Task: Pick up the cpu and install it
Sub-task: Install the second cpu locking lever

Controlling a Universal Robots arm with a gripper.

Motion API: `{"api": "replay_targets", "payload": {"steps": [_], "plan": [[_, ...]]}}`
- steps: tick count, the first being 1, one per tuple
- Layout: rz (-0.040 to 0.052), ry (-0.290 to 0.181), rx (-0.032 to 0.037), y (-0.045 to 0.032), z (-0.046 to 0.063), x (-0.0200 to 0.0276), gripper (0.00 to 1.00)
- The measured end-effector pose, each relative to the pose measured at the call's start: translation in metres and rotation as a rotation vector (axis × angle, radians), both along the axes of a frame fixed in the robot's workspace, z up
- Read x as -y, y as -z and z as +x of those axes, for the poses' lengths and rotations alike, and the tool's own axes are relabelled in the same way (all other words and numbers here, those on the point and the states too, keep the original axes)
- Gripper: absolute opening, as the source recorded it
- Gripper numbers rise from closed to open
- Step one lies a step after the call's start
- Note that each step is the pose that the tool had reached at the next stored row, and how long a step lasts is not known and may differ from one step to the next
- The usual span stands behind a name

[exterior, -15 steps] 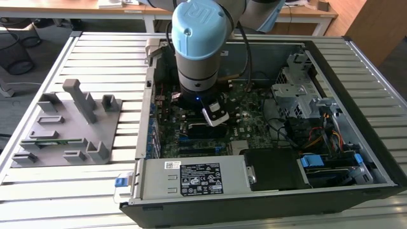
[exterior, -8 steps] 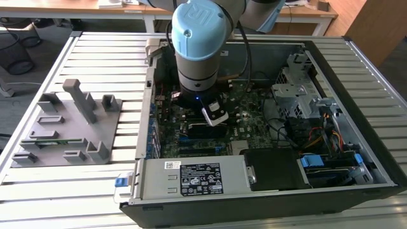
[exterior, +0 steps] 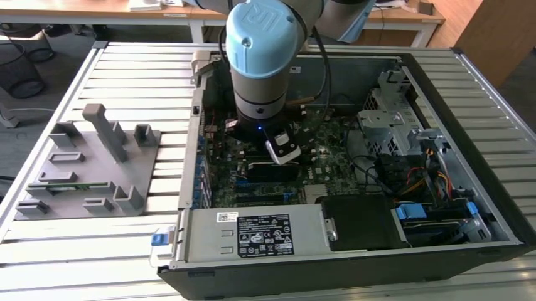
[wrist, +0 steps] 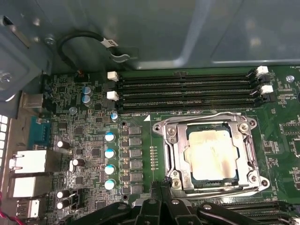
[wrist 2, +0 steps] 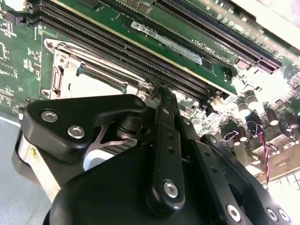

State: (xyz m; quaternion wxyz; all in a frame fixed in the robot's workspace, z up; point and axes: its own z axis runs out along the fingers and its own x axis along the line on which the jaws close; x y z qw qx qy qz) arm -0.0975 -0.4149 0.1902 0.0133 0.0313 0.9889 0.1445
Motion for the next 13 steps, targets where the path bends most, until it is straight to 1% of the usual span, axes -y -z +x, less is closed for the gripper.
{"api": "replay_targets", "payload": {"steps": [4, 13], "plan": [[0.0011, 0.0, 0.0003, -0.0017, 0.0001, -0.0009, 0.11], [0.0008, 0.0, 0.0, -0.0092, 0.0, -0.0012, 0.11]]}}
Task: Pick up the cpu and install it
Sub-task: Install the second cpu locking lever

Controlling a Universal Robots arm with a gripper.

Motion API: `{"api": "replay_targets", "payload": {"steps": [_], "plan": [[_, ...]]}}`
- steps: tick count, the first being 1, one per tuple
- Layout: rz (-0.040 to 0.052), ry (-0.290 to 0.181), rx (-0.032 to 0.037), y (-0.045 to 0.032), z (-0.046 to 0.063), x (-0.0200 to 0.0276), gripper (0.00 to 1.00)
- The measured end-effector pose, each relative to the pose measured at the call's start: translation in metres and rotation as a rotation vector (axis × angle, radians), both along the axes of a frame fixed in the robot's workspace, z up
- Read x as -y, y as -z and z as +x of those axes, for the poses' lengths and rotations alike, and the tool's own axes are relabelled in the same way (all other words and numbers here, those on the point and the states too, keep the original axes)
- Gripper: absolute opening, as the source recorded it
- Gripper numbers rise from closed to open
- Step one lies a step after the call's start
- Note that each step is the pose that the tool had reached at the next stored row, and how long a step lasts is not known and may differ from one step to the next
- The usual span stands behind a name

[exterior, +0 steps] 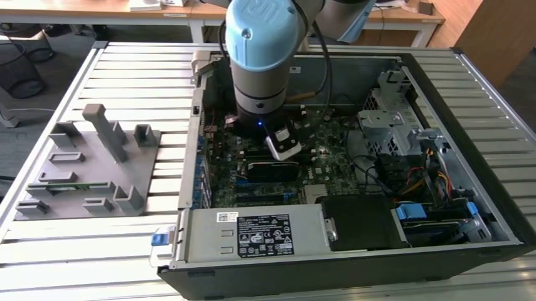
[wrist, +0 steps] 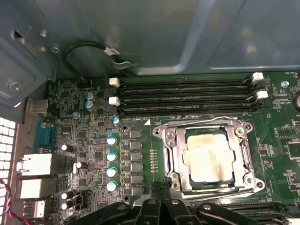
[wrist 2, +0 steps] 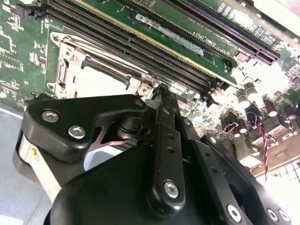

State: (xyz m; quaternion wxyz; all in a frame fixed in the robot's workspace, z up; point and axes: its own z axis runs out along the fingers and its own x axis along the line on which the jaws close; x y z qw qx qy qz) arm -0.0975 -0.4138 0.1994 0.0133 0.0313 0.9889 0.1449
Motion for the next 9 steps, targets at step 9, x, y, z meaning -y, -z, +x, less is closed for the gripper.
{"api": "replay_targets", "payload": {"steps": [9], "plan": [[-0.0001, 0.0, -0.0005, -0.0023, 0.0, 0.0, 0.11]]}}
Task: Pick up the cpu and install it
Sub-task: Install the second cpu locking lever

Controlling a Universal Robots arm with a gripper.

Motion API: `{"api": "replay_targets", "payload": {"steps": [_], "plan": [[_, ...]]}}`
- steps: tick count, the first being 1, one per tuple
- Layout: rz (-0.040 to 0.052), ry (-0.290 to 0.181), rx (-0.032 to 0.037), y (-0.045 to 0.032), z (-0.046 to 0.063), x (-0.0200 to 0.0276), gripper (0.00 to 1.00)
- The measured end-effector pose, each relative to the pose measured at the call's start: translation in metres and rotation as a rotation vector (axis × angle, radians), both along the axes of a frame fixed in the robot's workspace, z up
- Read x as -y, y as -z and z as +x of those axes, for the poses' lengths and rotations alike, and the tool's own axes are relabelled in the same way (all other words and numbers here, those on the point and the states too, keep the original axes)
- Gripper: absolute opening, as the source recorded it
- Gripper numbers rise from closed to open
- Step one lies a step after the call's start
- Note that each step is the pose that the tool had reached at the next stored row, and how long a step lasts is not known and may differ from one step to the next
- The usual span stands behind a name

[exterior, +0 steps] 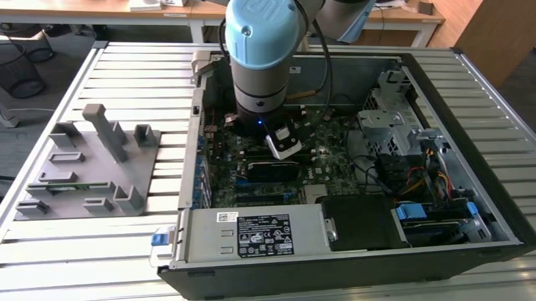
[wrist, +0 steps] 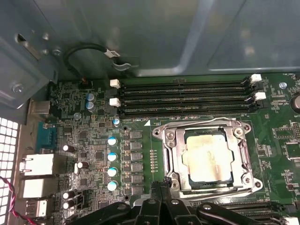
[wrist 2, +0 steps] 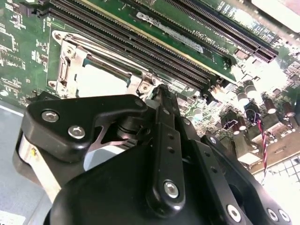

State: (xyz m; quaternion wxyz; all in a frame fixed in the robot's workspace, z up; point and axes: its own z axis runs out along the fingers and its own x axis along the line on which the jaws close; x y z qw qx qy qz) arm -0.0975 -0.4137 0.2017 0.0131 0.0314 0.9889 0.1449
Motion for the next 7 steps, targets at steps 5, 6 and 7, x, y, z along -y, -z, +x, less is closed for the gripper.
{"api": "replay_targets", "payload": {"steps": [5, 6, 7], "plan": [[0.0001, 0.0, -0.0001, -0.0023, 0.0, 0.0, 0.11], [0.0002, 0.0, -0.0001, -0.0026, 0.0, 0.0, 0.11], [0.0003, 0.0, 0.0, -0.0028, 0.0, 0.0, 0.11]]}}
